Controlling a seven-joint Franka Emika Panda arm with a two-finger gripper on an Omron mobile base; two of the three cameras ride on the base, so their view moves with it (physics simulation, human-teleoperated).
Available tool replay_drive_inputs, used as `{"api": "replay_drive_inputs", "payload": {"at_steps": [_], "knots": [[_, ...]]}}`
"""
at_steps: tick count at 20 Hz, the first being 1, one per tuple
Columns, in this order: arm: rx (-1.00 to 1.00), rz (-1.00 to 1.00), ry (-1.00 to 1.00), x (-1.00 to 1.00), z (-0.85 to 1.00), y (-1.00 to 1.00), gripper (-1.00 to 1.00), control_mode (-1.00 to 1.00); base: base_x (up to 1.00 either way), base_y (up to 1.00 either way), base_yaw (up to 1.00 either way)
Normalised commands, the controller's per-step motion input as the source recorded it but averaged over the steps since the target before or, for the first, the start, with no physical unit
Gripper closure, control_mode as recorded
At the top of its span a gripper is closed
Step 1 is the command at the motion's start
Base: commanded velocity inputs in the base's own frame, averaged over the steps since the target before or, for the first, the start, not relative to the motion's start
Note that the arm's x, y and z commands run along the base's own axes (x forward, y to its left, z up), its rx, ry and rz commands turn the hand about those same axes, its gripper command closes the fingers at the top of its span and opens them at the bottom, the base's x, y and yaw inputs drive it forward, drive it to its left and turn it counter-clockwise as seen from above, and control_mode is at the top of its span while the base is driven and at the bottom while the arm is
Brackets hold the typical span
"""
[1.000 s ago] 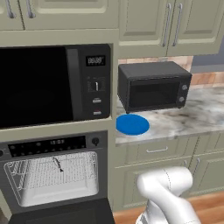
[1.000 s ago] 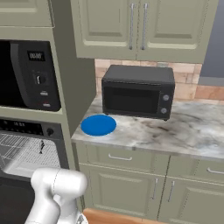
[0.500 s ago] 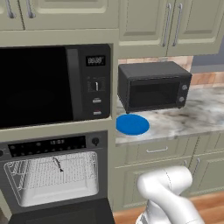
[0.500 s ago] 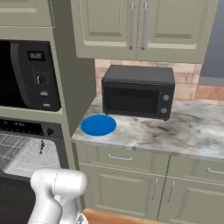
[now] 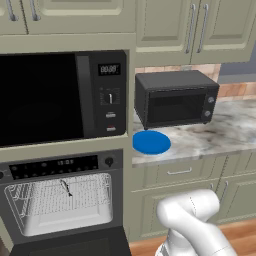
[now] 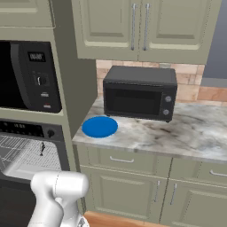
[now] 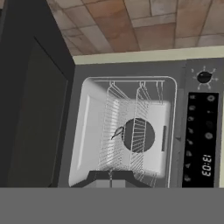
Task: Take the fish from the oven and place it on the plate on the counter.
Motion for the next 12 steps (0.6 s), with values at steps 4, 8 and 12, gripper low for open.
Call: {"api": "replay_drive_inputs", "payload": {"at_steps": [4,8,12], "knots": [[0.00,-0.02,0.09,1.00,0.00,-0.01,1.00,-1.00,0.00,0.00,0.00],[0.00,0.00,0.10,1.00,0.00,-0.12,1.00,-1.00,0.00,0.00,0.00],[0.00,0.00,0.11,0.98,0.00,-0.13,1.00,-1.00,0.00,0.00,0.00]]}}
